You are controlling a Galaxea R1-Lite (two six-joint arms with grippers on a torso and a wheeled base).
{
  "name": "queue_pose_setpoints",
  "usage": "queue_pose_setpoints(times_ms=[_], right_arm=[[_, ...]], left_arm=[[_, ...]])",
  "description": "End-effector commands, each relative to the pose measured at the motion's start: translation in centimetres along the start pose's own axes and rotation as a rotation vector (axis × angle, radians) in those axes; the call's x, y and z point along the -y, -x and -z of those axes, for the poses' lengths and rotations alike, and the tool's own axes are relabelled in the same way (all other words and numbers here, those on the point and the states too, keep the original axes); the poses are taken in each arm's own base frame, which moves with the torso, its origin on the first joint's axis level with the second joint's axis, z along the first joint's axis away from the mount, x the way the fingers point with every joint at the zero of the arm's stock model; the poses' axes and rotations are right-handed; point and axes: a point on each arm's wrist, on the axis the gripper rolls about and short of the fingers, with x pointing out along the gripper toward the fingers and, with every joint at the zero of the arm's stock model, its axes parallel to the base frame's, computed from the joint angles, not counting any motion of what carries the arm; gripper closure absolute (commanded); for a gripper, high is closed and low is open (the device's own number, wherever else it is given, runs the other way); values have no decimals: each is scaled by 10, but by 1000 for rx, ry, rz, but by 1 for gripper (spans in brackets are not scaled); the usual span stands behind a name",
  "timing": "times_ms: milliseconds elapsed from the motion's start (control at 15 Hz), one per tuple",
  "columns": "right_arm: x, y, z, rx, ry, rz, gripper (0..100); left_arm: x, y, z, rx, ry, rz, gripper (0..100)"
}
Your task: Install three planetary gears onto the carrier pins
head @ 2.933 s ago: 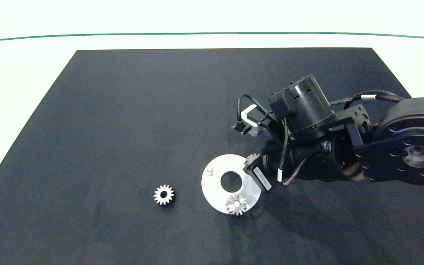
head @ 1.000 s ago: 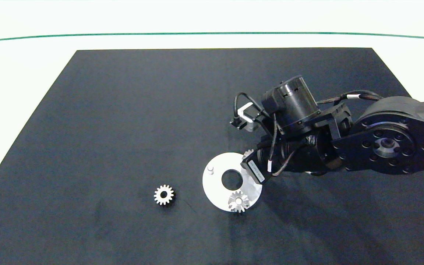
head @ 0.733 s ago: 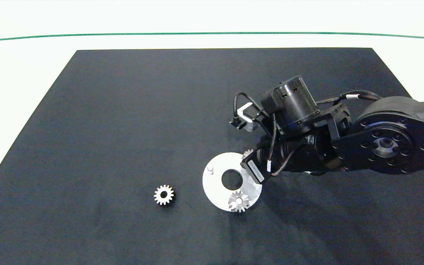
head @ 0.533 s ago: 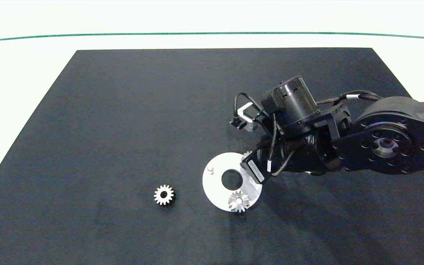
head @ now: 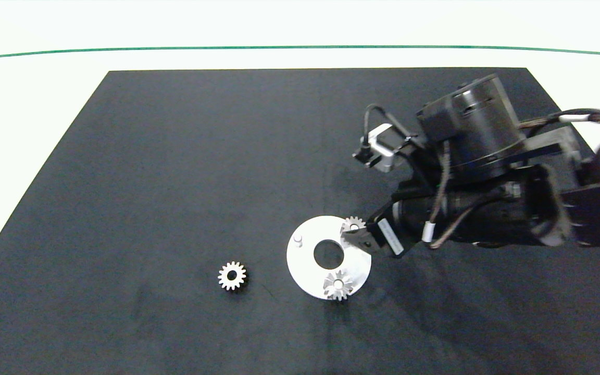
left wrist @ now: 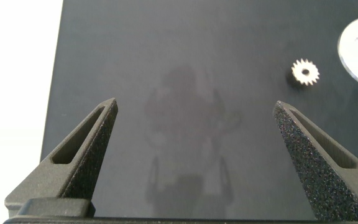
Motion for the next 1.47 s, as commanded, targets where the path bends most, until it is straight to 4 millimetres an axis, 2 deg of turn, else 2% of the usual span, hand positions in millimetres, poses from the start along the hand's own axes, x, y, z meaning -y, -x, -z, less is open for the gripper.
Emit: queue_pose_setpoints(times_ms=[67, 133, 200, 267, 333, 400, 533, 800, 1200, 1467], right_arm=[[50, 168, 76, 254, -122, 232, 0], [57, 205, 107, 306, -164, 291, 0], [59, 229, 133, 307, -195, 357, 0], [57, 241, 147, 310, -207, 388, 0], [51, 264, 177, 350, -240, 445, 0], [45, 273, 195, 380, -264, 497, 0], [32, 288, 220, 424, -284, 585, 0], [13, 289, 255, 423, -299, 633, 0], [1, 289, 275, 458, -319, 681, 0], [-1, 279, 285, 460, -373, 652, 0]], left_arm=[[1, -12, 2, -67, -29, 38, 0], [2, -17, 1, -87, -59, 72, 0], [3, -22, 1, -110, -89, 109, 0], [3, -24, 3, -125, -103, 125, 0], [6, -32, 14, -180, -156, 161, 0], [7, -35, 31, -226, -210, 195, 0], [11, -43, 41, -202, -247, 274, 0], [25, -81, 30, -240, -272, 297, 0], [63, -129, 26, -277, -347, 440, 0], [81, -149, 31, -284, -372, 457, 0]])
